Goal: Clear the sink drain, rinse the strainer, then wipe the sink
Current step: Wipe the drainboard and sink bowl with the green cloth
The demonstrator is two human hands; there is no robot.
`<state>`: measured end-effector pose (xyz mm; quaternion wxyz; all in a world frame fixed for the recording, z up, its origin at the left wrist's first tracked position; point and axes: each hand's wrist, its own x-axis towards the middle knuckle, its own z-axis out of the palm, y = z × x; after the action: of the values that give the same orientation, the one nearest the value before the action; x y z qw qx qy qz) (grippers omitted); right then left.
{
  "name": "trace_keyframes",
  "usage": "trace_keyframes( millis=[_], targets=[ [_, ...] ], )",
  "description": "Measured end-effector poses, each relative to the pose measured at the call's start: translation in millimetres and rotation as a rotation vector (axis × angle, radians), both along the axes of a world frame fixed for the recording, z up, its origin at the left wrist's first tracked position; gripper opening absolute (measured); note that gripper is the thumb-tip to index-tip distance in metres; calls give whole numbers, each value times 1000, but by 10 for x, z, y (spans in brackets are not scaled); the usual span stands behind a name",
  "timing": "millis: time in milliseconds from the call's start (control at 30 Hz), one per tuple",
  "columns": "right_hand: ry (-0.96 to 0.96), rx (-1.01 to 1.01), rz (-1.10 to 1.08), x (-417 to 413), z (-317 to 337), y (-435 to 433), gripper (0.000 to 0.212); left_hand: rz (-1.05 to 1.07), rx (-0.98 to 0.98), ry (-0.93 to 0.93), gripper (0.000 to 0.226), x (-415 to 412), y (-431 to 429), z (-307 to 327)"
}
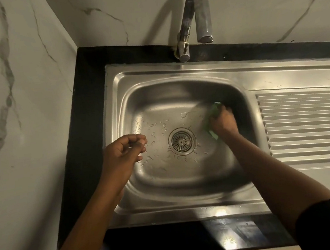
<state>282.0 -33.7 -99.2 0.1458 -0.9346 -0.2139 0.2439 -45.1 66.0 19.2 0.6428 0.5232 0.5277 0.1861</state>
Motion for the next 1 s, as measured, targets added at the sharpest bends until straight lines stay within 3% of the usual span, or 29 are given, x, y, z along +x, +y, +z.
trace_keyframes(
  millis=[167, 400, 533, 700, 900, 1000],
  targets=[
    [11, -193, 312, -122, -303, -48, 82, 22, -20, -7, 11, -51, 2, -45],
    [-16, -78, 205, -381, -609, 198, 88, 11, -25, -11, 15, -101, -13, -120],
    [-29, -36, 290, -716, -656, 632, 91, 14, -34, -35, 11, -114, -8, -126],
    [90, 171, 418, -1421, -637, 1134, 101, 32, -42, -41, 14, -136, -6, -129],
    [391, 291, 284, -1952, -570, 1378, 102, 17, 5, -18, 14, -216, 25, -128],
    [448, 317, 286, -2006, -514, 1303, 93, 17, 9, -9, 14, -203, 9, -119]
  ],
)
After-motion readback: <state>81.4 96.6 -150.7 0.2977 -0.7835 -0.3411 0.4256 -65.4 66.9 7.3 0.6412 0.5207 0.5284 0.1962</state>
